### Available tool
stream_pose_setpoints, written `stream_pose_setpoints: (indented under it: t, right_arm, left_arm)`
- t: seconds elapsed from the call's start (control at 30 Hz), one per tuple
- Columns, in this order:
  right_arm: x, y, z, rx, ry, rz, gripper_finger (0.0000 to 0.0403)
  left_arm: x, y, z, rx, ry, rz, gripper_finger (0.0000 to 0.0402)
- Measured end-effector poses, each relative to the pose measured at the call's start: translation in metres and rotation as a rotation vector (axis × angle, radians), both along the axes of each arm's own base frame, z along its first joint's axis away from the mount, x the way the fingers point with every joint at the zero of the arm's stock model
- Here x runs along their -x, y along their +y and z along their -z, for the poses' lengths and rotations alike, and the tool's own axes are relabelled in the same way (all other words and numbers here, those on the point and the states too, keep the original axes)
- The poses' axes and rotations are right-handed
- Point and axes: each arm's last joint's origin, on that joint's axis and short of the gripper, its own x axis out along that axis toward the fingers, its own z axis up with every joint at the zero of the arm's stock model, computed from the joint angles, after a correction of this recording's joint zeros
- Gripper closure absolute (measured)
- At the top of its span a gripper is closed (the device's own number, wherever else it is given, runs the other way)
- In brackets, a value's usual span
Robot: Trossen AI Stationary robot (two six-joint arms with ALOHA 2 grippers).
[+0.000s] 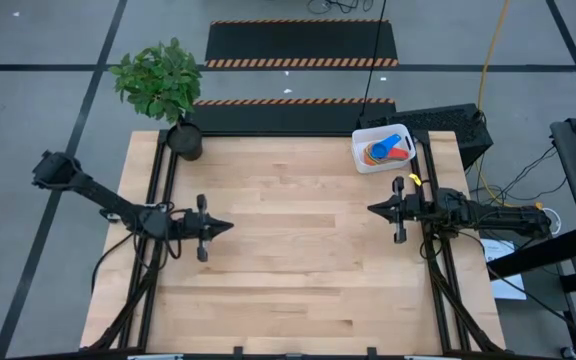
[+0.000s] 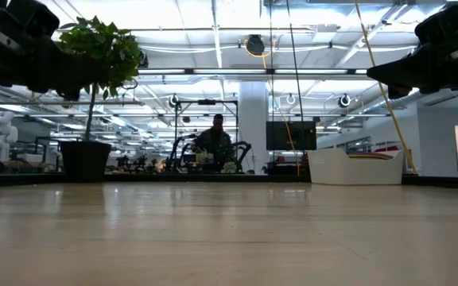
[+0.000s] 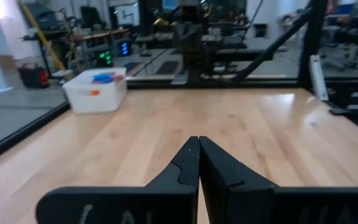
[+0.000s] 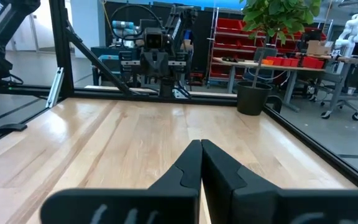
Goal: Nest measuring cups in basket
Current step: Return to Home Position
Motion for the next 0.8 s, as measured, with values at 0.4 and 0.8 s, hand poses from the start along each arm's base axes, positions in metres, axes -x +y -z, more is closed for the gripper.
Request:
stream_pose_setpoints:
  t: [0.4, 0.8]
  right_arm:
    - [0.000, 0.000, 0.000, 0.000, -0.001, 0.000, 0.0403]
    - [0.000, 0.000, 0.000, 0.001, -0.002, 0.000, 0.0403]
  left_arm:
    - [-0.006, 0.013, -0.005, -0.102, -0.049, 0.157, 0.0396]
    - [-0.008, 0.024, -0.005, -0.117, -0.045, 0.124, 0.0396]
